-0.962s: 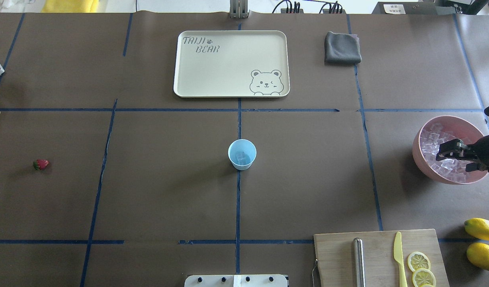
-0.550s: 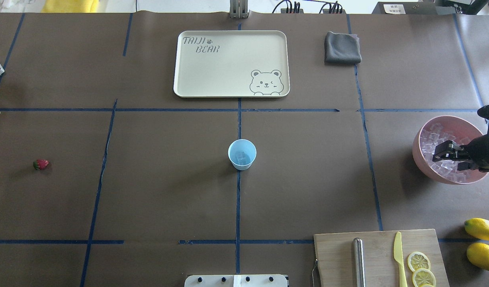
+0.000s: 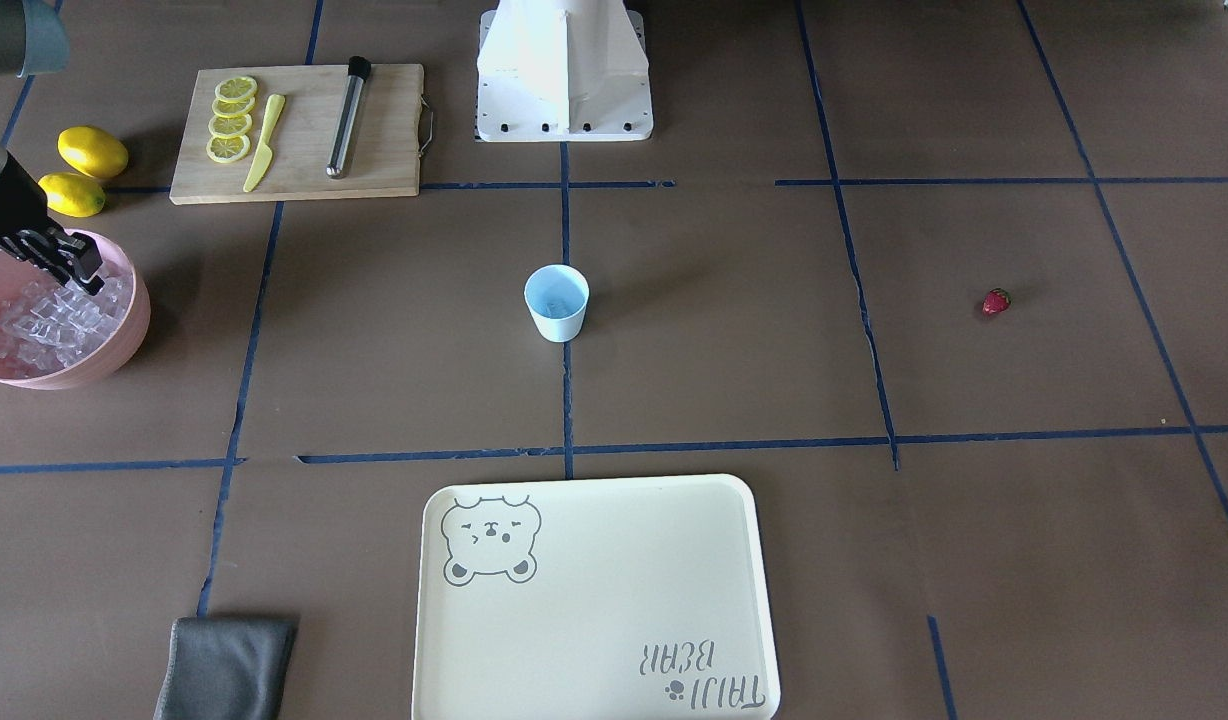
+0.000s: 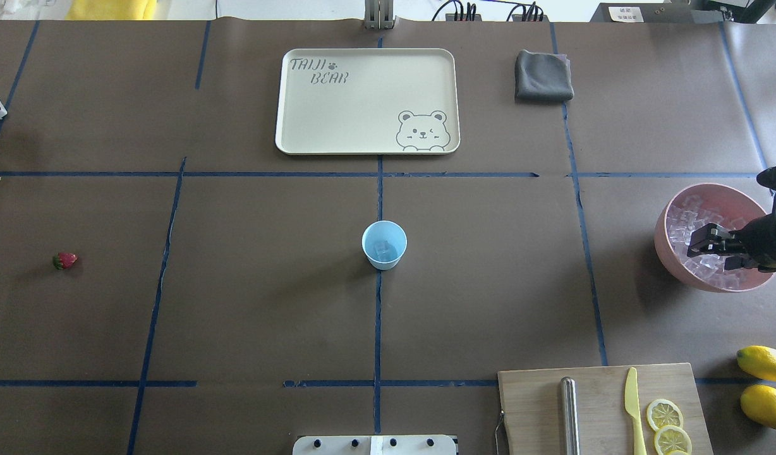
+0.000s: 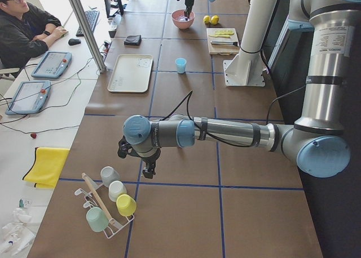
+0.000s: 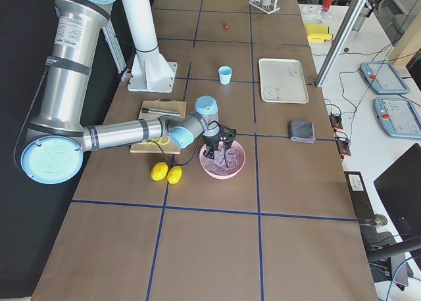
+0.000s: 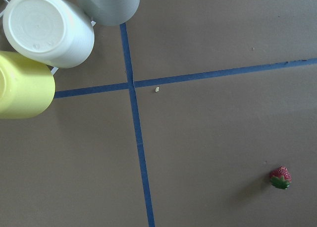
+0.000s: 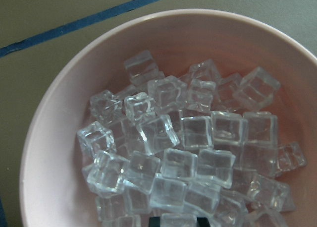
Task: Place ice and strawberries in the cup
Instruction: 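Lower the right gripper into the bowl and grasp a third ice cube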
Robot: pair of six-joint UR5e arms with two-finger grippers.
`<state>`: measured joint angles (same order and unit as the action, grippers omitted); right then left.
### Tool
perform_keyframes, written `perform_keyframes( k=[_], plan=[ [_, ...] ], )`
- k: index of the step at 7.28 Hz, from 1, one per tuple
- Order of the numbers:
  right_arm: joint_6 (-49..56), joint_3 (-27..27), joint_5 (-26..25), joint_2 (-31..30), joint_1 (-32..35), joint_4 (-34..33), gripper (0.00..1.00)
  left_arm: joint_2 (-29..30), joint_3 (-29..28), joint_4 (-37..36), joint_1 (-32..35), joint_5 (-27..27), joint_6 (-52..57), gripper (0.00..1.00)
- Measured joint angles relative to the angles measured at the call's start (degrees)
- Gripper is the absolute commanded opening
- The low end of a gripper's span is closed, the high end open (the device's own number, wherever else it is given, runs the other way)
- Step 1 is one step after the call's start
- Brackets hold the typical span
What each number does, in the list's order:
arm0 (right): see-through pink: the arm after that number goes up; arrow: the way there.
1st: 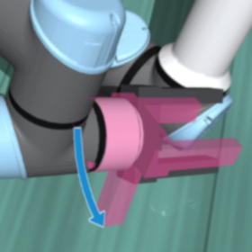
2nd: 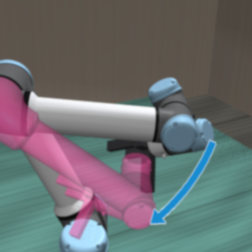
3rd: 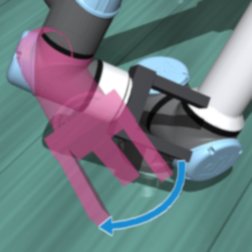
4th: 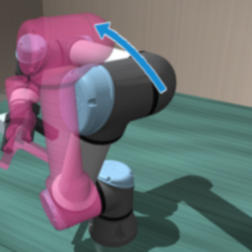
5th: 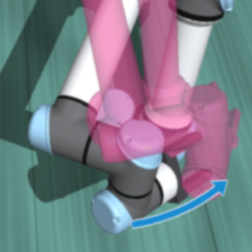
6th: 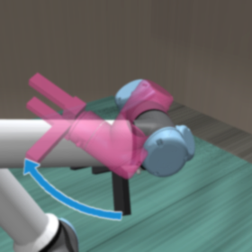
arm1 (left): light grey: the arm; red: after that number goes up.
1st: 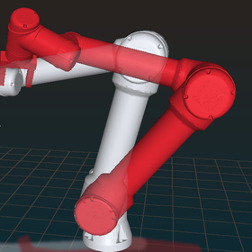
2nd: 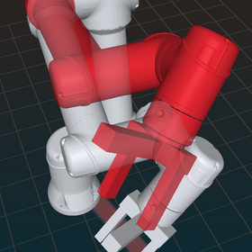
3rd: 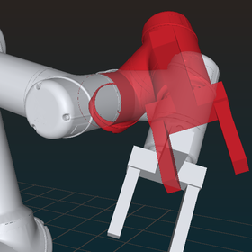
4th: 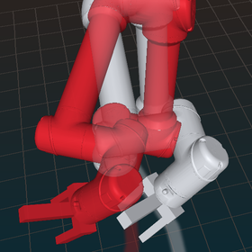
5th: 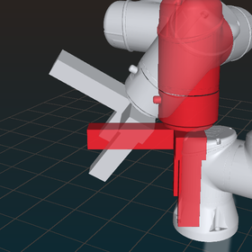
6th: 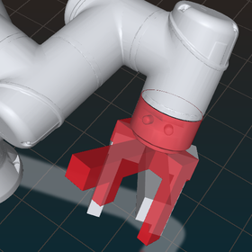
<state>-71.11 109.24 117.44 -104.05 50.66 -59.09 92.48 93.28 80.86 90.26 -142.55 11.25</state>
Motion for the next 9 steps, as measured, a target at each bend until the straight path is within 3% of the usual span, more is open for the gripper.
perform_keyframes(
  k=[6, 9],
  plan=[
    [3.63, 6.48, 0.60, -0.42, 3.63, -0.41, 0.02, -0.02, 0.41, 0.00, 0.00, -0.01, -0.17, 1.00],
    [24.86, 7.15, 0.62, -0.16, 9.25, -0.50, 0.00, -0.02, 0.34, 0.00, 0.00, -0.01, -0.18, 1.00]
  ],
)
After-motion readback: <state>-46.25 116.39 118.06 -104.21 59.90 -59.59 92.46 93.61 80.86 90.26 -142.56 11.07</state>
